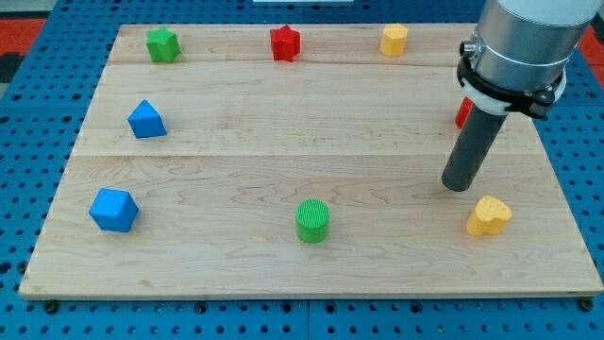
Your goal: Push the red circle to the right of the blue triangle
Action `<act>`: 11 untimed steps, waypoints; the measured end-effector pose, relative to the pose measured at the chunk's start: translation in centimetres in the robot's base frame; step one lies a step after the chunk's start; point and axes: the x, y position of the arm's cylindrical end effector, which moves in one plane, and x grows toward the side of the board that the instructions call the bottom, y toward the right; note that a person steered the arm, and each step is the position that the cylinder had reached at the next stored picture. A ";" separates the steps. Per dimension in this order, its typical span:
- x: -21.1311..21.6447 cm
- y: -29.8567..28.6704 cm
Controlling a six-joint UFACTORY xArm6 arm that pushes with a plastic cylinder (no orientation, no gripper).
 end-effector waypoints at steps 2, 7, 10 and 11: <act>-0.1 1.1; -12.3 -0.5; -11.3 -16.2; -11.2 -13.2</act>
